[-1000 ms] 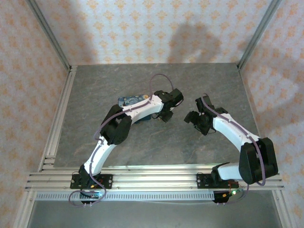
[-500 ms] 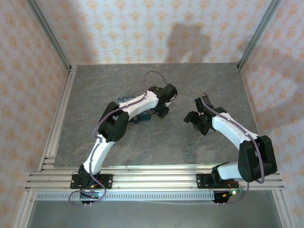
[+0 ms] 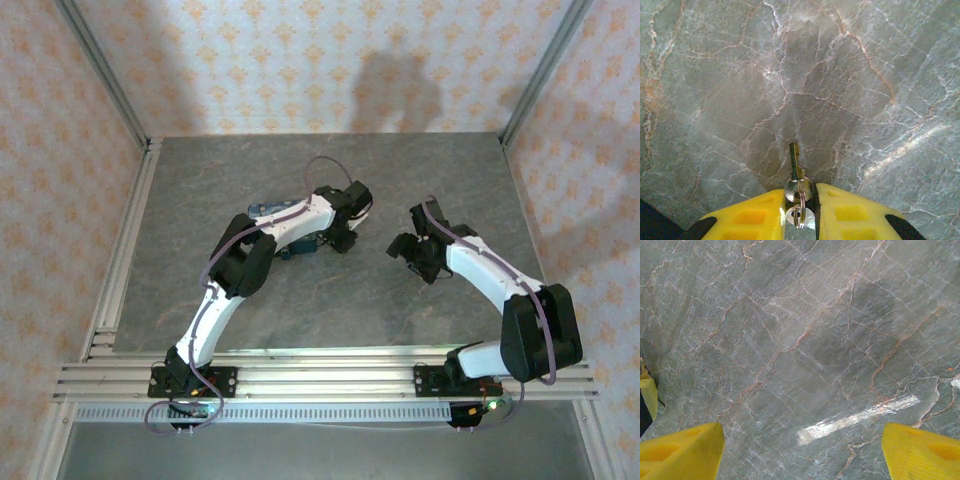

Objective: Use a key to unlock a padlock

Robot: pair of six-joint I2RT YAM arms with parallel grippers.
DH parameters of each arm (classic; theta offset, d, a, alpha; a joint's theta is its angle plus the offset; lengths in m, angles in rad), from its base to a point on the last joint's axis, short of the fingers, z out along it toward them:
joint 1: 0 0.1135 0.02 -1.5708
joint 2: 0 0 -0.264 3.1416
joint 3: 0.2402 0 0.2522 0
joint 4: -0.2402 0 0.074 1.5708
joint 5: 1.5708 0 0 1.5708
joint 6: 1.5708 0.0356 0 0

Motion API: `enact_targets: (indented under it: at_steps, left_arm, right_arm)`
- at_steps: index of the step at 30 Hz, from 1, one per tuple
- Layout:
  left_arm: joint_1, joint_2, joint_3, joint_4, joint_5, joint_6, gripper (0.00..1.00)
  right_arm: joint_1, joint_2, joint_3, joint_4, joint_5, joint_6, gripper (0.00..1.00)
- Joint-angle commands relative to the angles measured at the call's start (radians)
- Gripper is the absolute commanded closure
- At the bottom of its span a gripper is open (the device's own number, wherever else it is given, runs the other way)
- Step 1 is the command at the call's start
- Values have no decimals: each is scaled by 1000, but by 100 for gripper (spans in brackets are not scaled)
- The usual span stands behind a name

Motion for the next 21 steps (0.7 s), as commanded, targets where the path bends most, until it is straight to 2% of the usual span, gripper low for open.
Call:
enact_targets:
  at_steps: [1,5,7,14,21]
  left_arm:
    - [11,20,-40,21,0,23,82]
    - [12,10,-71,50,8,38,90]
    - [13,-6,-100,73,14,45,99]
    - [32,-99,-218,174,69,63,100]
    - [34,-140,-247,199,103,78,100]
  right_arm:
    - [-4,-4,17,-2,12,13,18]
    - [-4,-12,17,-3,12,16,18]
    - [-4,-17,14,-2,14,18,18]
    - [-5,-51,-15,16,12,35,18]
    - [-5,-75,-57,72,-26,66,19]
